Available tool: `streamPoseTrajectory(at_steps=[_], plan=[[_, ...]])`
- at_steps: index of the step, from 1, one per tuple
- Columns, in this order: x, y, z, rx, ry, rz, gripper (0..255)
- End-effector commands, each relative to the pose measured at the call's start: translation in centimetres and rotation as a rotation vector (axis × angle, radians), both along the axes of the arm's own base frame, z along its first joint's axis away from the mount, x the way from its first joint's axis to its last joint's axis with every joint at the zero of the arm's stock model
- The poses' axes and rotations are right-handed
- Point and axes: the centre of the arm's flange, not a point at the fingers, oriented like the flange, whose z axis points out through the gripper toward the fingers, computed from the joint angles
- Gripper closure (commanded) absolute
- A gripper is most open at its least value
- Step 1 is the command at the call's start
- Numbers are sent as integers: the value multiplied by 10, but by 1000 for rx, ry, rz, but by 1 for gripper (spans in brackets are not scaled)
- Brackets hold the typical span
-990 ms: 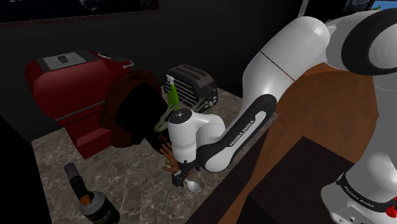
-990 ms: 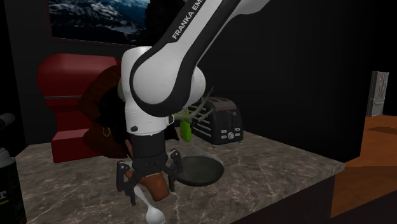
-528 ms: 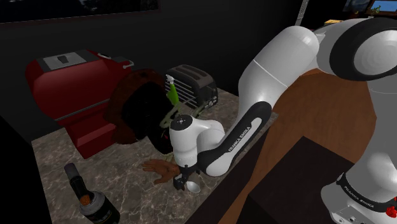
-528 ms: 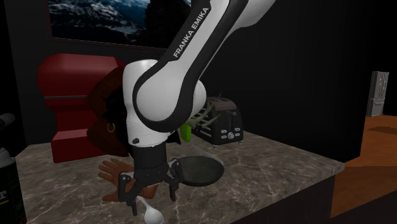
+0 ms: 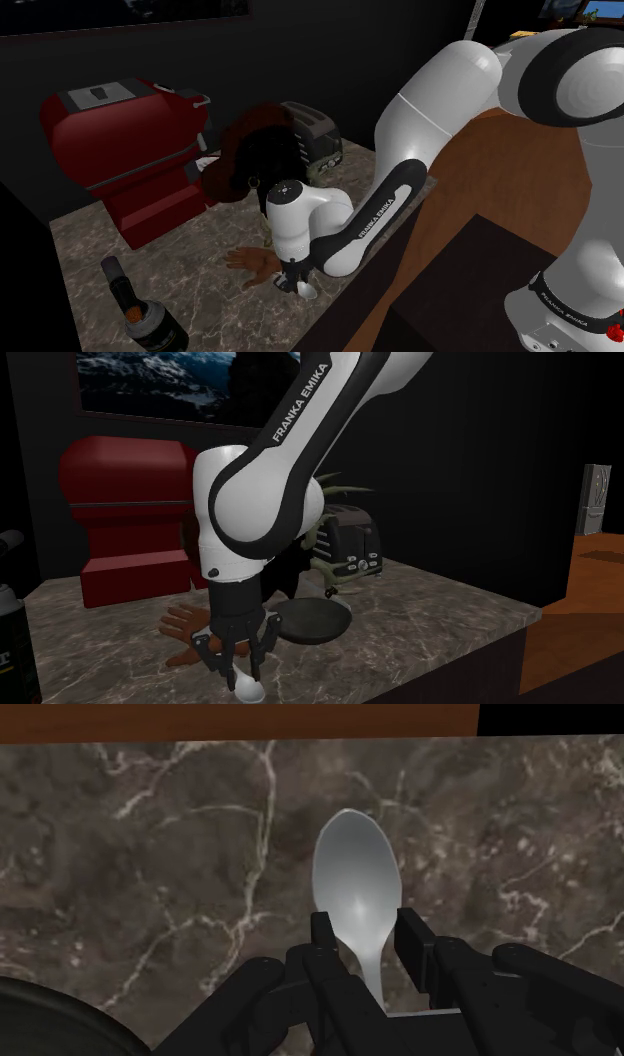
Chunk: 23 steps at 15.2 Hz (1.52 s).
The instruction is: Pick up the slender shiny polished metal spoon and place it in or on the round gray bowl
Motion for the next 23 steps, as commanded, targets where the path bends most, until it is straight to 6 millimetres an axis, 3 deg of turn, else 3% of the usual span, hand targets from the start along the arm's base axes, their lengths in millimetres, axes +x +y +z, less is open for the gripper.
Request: streamPoseTrajectory(at_steps=[1,6,23], plan=[[-1,0,-1,-1,3,1,255],[-1,0,-1,-1,3,1,255],[-1,0,88,-1,3,1,255]])
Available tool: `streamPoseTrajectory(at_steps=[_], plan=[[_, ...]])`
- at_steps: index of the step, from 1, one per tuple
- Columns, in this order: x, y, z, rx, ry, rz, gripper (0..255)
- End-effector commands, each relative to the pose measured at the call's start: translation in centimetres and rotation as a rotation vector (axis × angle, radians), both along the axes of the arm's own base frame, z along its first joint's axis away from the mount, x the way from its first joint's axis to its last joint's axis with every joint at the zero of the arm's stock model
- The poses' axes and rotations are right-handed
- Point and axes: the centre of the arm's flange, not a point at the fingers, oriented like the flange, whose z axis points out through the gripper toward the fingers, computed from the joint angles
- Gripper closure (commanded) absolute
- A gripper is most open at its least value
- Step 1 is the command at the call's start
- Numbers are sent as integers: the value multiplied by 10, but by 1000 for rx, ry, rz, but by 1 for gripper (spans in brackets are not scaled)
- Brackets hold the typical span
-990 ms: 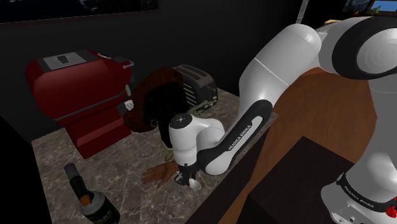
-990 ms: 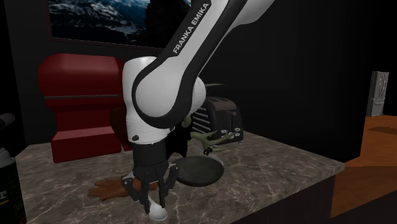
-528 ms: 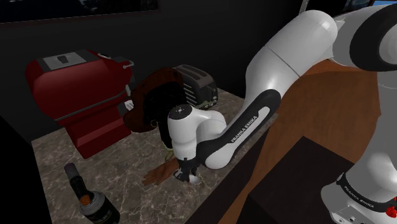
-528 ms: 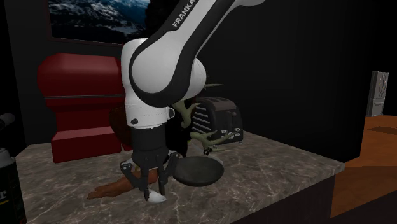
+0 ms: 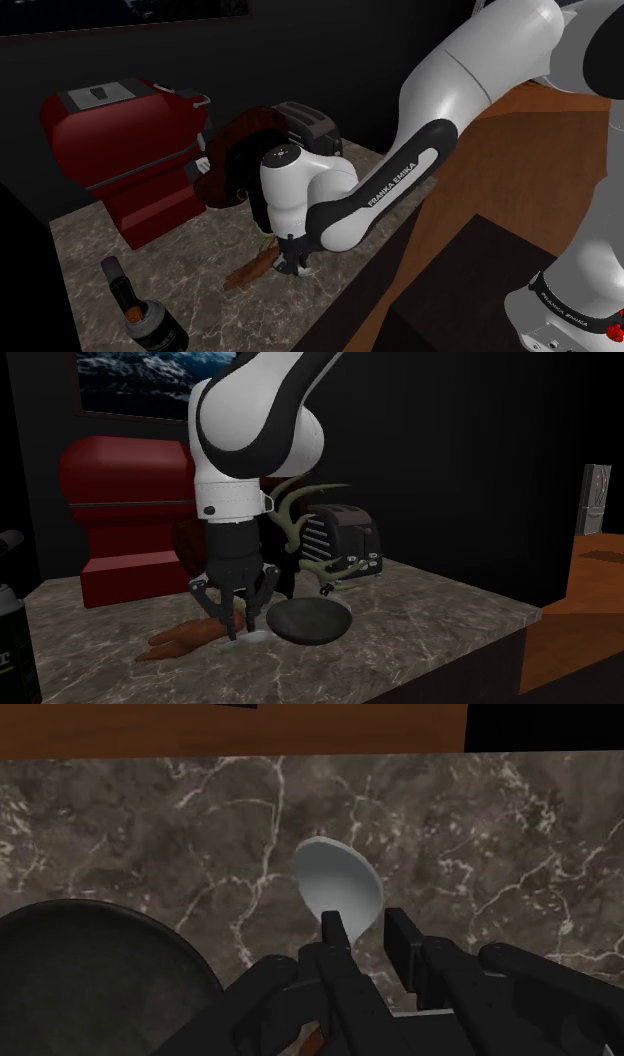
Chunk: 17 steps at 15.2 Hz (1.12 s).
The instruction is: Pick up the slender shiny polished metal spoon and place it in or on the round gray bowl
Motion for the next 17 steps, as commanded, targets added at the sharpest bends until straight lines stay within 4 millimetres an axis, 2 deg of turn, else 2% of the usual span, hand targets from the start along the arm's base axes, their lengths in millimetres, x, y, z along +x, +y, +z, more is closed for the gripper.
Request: streamPoseTrajectory(at_steps=[1,4,5,6,11,12,17], plan=[[-1,-1,11,0,0,0,255],[-1,-1,27,0,0,0,255],[0,0,22,0,-1,0,255],[0,0,22,0,-1,0,0],[-9,-50,-45,233,-176,179,0],[-8,-54,-52,257,-194,197,0],[-5,-48,-78,257,-194,196,0]])
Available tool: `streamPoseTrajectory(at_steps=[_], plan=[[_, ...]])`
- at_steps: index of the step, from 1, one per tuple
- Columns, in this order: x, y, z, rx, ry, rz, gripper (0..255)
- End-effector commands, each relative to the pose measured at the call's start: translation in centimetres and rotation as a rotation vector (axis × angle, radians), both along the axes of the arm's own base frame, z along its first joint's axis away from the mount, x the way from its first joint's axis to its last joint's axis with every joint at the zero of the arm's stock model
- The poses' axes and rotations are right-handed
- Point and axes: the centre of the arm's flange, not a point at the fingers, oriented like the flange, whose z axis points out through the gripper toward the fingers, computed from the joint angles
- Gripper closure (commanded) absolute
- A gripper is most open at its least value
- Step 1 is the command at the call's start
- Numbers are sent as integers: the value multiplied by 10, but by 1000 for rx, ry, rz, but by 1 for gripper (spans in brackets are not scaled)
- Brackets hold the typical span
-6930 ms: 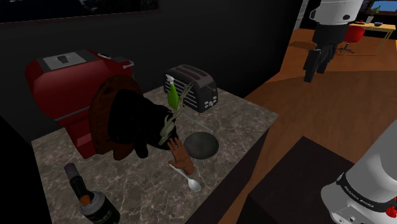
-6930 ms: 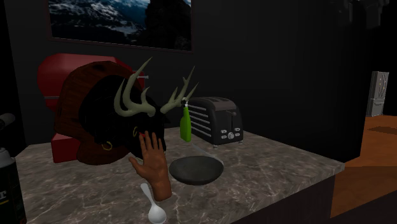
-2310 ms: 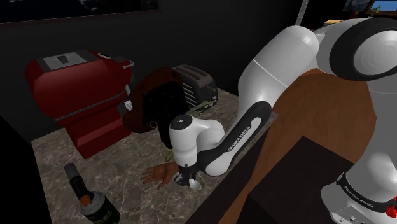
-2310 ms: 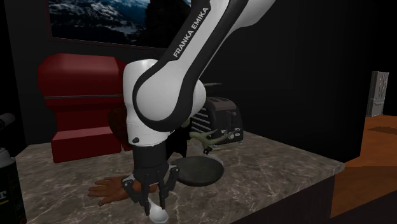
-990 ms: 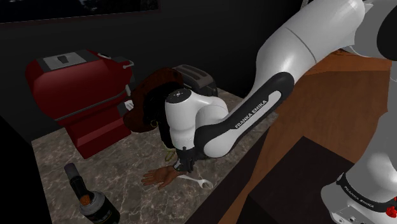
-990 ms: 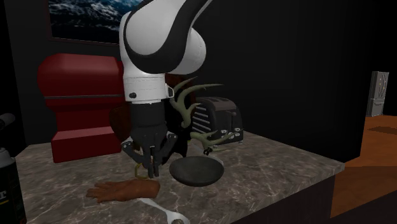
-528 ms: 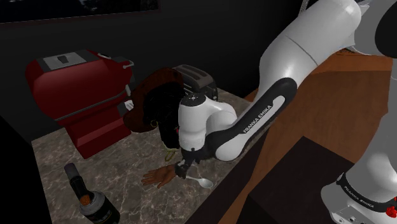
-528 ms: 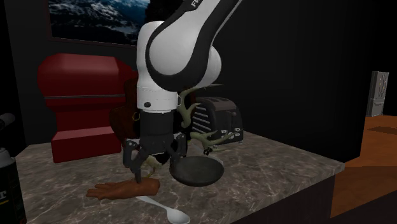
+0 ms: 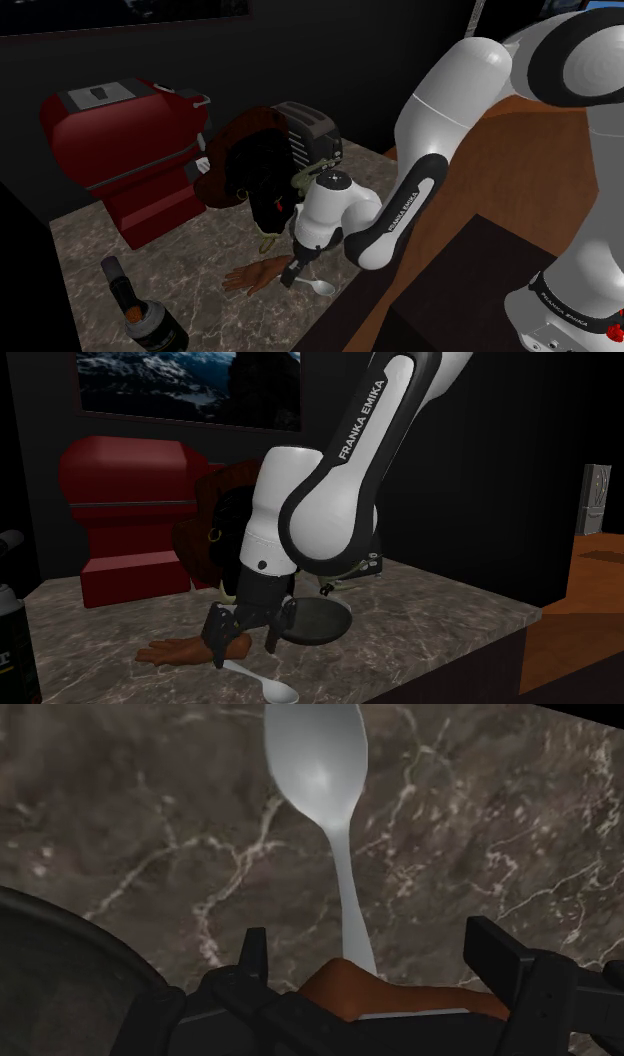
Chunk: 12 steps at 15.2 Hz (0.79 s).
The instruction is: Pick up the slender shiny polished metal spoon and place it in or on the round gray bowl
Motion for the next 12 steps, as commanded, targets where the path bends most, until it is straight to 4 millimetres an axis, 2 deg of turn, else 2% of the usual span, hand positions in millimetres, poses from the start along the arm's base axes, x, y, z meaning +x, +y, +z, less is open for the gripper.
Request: streamPoseTrajectory(at_steps=[1,3,10,11,12], plan=[[1,2,-10,2,-2,1,0],[2,4,-18,2,-2,1,0],[2,4,-18,2,-2,1,0],[2,4,-18,2,-2,1,255],[2,4,-18,2,-2,1,255]])
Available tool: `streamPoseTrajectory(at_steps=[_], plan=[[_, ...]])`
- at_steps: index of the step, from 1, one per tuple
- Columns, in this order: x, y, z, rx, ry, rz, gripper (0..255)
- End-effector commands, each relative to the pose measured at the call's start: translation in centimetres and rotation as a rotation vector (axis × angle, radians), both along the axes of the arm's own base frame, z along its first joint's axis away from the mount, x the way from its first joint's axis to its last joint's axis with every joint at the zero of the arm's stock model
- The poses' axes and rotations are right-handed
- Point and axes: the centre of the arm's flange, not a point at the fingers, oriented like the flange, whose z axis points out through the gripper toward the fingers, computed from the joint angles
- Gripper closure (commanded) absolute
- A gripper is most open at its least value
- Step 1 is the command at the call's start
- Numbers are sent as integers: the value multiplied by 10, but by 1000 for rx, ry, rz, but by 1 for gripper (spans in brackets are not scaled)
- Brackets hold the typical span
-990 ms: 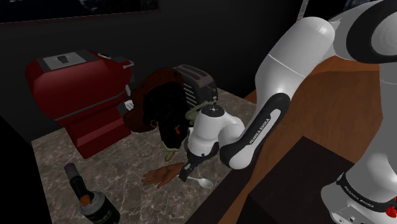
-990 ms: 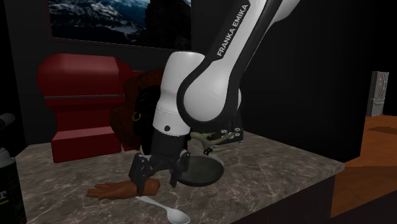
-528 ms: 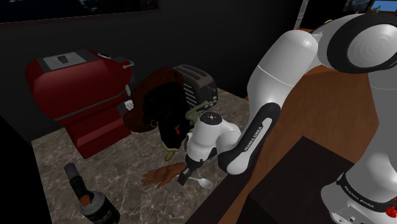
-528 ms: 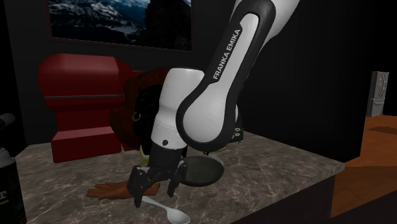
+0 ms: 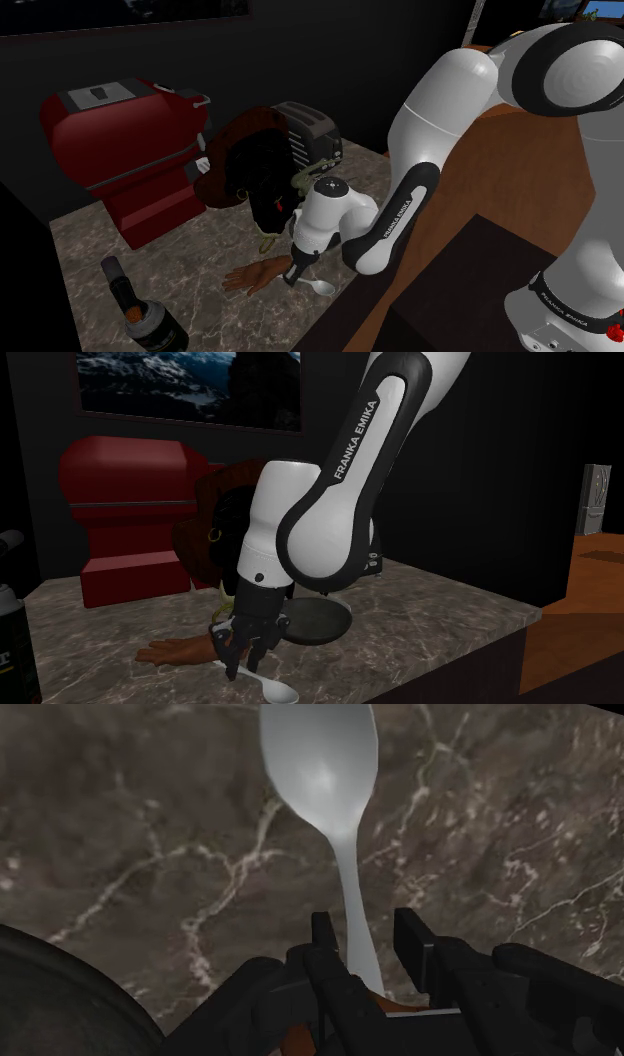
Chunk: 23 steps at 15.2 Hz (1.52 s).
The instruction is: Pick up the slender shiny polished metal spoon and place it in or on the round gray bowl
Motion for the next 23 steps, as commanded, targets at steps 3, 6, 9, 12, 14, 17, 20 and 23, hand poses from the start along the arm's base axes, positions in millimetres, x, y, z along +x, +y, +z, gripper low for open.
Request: streamPoseTrajectory(at_steps=[3,6,9,12,14,17,20,23], plan=[[0,0,0,0,0,0,255],[0,0,0,0,0,0,255],[0,0,5,0,0,0,255],[0,0,21,0,0,0,255],[0,0,32,0,0,0,255],[0,0,47,0,0,0,255],[0,0,63,0,0,0,255],[0,0,79,0,0,0,255]])
